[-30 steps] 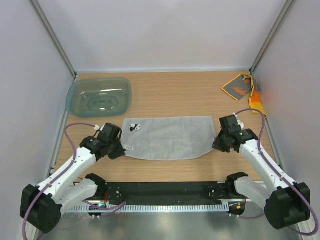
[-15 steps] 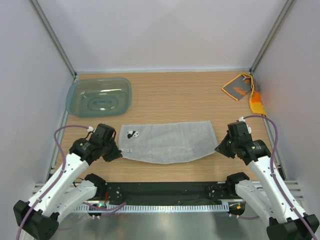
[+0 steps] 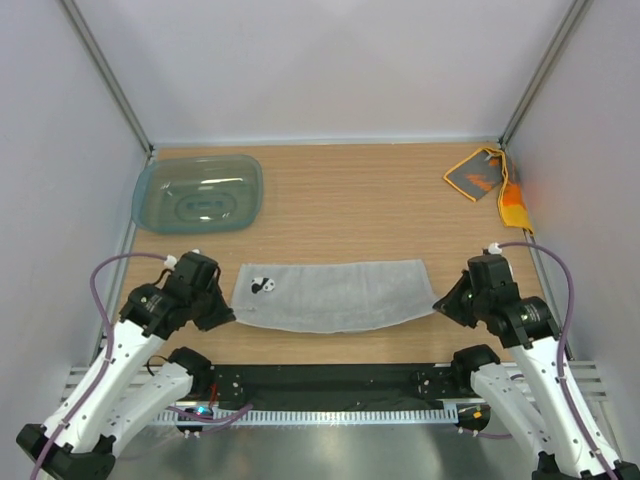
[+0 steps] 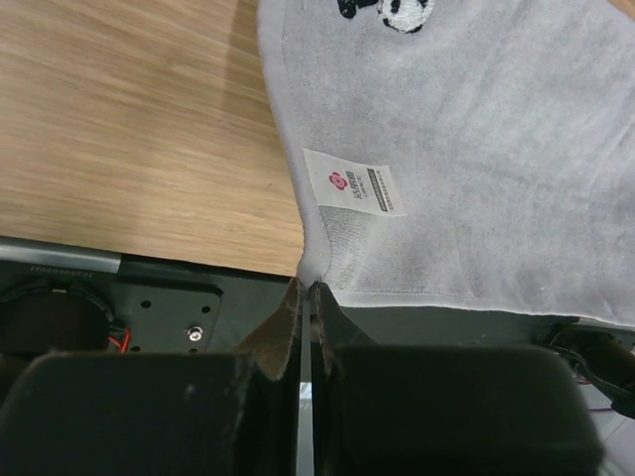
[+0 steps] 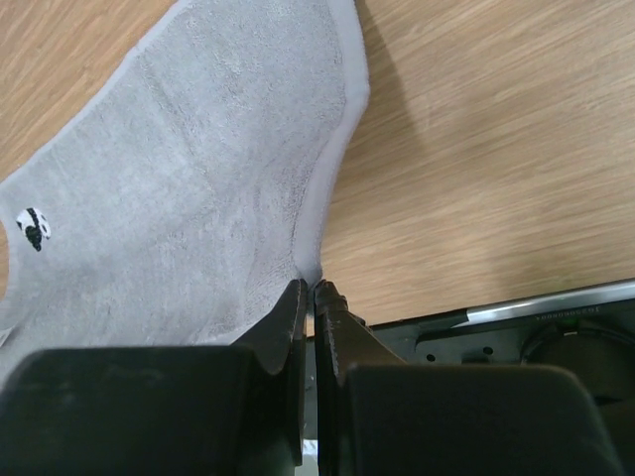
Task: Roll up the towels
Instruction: Fold the towel
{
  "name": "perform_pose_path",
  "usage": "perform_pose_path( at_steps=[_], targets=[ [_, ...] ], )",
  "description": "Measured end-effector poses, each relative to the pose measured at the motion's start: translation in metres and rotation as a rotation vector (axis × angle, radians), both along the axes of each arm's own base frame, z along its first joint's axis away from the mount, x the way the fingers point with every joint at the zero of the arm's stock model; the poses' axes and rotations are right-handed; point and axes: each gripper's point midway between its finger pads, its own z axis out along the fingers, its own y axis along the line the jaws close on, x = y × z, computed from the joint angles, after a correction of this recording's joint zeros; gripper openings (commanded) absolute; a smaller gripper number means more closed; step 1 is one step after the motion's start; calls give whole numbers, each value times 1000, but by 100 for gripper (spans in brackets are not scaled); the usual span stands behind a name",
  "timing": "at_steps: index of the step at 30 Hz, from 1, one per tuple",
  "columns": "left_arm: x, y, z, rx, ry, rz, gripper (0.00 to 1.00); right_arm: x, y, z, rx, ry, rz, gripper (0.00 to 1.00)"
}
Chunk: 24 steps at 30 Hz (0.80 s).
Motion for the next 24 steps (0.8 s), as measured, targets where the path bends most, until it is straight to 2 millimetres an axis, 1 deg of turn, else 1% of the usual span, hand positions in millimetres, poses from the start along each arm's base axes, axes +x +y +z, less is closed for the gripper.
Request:
perform_pose_path(
  at_steps=[4,8,12,19,24],
  targets=[
    [1,2,-5,39,42,1,0,3,5,-7,3,55,16,1],
    [11,2,-8,88,82,6,0,16,8,-17,-17,113,26,1],
    [31,0,-10,142,117,2,0,35,10,-25,-46,158,38,1],
    [66,6,-11,180,133,21,0,72,15,-28,-80,154,59,1],
    [86,11,-16,197,146,24,0,89,17,-34,-95,157,66,1]
  ],
)
